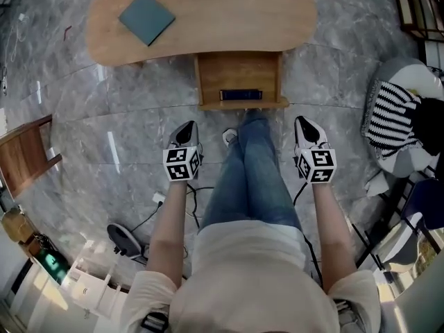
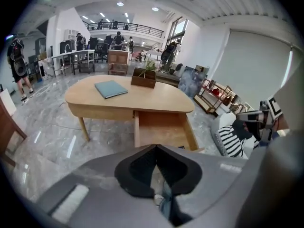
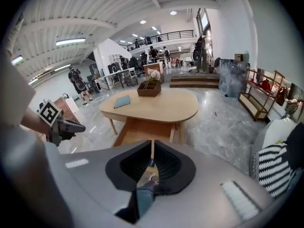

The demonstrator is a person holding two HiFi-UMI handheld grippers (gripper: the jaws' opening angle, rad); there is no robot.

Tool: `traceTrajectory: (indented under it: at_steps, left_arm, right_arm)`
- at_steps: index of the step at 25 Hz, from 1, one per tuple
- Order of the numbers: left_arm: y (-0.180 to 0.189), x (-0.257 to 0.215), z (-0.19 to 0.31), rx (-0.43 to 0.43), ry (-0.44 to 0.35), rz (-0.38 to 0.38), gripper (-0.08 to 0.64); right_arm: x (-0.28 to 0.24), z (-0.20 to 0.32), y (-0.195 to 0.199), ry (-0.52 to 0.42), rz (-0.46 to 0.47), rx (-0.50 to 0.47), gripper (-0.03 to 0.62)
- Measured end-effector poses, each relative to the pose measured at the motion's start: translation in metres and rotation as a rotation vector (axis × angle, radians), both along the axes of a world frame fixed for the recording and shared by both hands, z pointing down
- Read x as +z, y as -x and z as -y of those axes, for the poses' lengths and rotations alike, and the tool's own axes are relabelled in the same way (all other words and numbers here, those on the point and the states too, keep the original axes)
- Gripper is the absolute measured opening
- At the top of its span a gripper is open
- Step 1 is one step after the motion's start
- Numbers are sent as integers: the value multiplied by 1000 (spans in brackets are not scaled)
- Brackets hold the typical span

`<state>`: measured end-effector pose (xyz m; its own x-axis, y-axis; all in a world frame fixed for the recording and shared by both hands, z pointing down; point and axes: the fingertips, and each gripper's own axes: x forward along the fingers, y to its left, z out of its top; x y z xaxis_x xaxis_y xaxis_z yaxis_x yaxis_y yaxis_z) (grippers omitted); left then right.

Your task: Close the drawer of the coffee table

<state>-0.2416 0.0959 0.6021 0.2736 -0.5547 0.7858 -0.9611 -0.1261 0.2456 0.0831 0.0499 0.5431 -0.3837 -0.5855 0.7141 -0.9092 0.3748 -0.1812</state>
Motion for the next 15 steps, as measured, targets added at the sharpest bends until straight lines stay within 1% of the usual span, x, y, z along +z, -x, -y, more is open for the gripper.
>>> traceTrajectory:
  at_steps: [2,5,9,12,15]
  left_arm:
    - [2,19,-2,4,18,10,2]
    - [0,51,-5,51,53,33,7]
    - [-6,93,-8,118,98,47,80]
    - [-6,120,-9,157,124,65,109]
    - [-2,140,-7,177,144,86,153]
  right_arm:
    - [24,-1,-4,17,-26,-17,23]
    - [62,-2,-7,50,-57,-43,45]
    - [110,-5,-8,101,-86,-76,83]
    - [137,-8,-9,125,-116,-99,103]
    - [158,-12,-7,138,-155,-163,132]
